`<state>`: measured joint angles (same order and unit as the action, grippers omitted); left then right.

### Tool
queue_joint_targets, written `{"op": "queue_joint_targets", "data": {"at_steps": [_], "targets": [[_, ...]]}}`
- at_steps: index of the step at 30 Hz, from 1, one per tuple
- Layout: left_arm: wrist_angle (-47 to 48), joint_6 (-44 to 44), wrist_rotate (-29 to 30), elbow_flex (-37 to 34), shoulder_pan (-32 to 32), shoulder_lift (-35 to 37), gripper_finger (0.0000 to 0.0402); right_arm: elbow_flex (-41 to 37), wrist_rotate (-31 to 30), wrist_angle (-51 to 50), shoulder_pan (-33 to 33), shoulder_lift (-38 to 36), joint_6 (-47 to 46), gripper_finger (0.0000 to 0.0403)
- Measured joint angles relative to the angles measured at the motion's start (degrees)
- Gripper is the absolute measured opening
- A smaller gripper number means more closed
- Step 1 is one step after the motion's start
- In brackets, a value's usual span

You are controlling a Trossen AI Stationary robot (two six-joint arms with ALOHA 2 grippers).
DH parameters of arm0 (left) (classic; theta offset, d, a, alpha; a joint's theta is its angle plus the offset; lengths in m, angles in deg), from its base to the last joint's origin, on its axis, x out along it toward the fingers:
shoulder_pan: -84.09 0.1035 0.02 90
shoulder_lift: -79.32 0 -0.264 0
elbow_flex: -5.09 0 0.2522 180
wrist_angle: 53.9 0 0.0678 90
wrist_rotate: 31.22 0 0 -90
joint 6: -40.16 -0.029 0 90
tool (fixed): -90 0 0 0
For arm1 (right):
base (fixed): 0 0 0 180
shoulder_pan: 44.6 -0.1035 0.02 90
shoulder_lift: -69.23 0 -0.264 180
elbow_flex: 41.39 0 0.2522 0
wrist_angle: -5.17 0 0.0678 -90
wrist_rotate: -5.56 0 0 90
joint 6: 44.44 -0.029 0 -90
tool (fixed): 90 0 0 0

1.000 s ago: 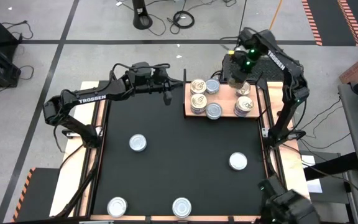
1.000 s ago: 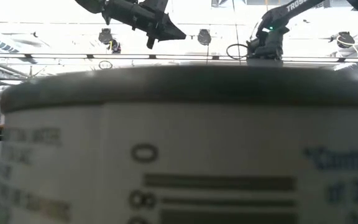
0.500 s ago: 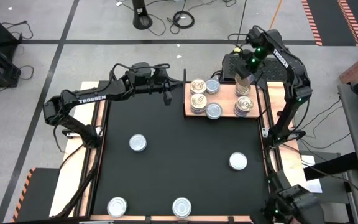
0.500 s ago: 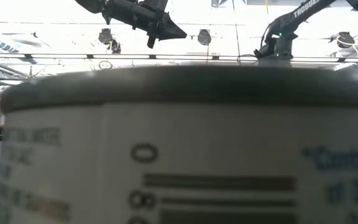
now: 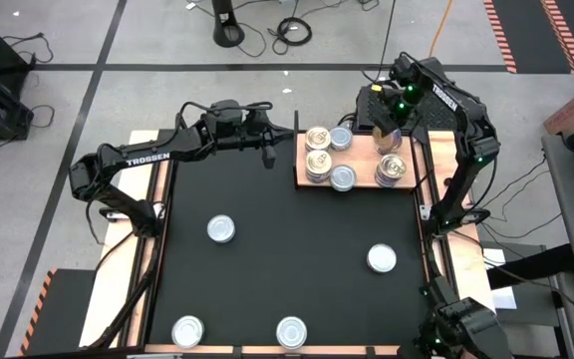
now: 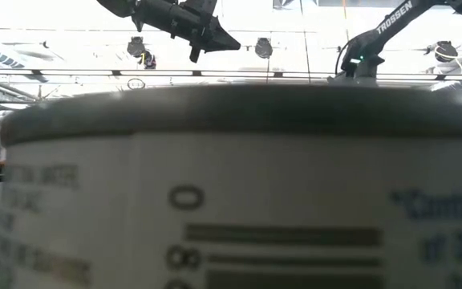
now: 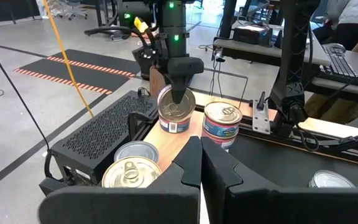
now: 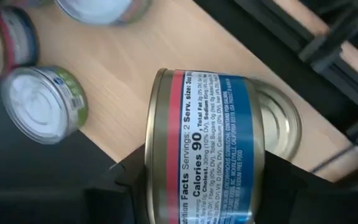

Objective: Stack canned seafood by type on shelf
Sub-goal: Stack the blue pink tuna can on top of the other blue pink tuna can on the shelf

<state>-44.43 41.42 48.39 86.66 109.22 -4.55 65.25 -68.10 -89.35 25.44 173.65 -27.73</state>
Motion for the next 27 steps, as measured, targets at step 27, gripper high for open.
{"op": "queue_joint_targets", "data": {"at_steps": [27], "targets": [[-0.33,1.40,0.13,0.00,0.02,0.00,0.0000,0.00,0.54,0.93,0.00,-0.02,-1.25,0.0193]]}}
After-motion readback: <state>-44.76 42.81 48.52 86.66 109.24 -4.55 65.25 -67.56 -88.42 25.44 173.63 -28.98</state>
